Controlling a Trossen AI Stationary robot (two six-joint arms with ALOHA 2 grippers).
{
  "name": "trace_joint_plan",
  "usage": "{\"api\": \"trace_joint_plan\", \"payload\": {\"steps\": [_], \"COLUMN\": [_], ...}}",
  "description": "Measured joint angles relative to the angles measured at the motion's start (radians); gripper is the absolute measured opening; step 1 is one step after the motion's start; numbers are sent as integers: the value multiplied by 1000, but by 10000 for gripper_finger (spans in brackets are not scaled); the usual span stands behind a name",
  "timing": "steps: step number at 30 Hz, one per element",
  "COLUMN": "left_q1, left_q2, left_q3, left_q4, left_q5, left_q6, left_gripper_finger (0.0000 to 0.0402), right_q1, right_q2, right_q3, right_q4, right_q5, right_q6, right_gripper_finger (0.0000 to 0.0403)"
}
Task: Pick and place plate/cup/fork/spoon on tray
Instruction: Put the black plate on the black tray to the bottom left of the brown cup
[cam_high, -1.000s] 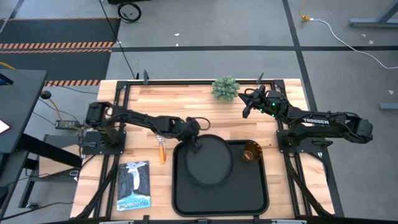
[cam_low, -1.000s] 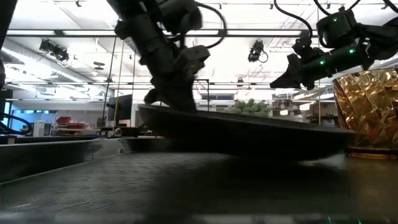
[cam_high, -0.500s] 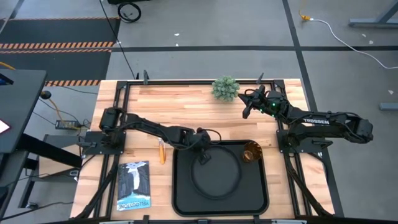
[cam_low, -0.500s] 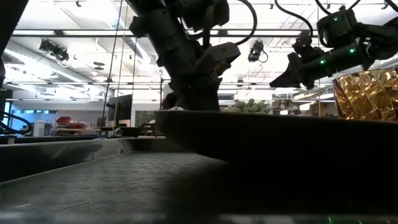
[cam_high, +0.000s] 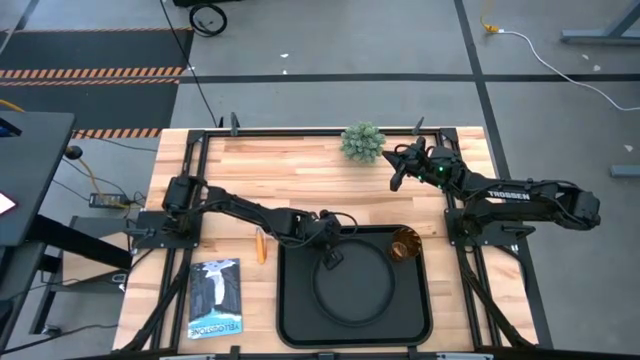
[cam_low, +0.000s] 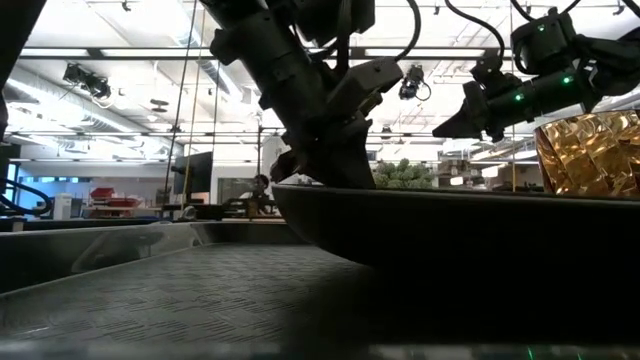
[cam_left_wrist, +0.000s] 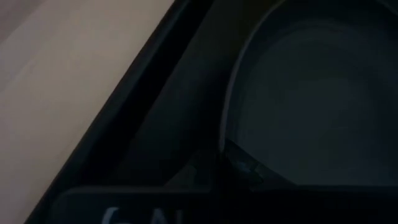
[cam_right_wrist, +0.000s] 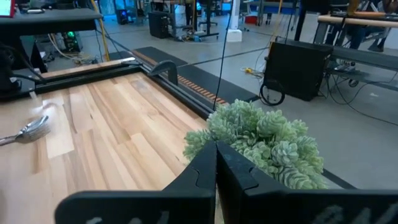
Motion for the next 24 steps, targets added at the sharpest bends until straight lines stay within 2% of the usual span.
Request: {"api": "trace_joint_plan", "payload": {"steps": [24], "left_q1": [-18], "left_q2": [13], "left_q3": [-1], "left_q4": [46], "left_q5": [2], "left_q6": [-67], "left_gripper_finger": [15], "right_q1": [1], "right_q2": [0], "right_q3": [0], "right_q4": [0], "right_q5": [-15], "right_q6": [0], "right_gripper_finger": [7]}}
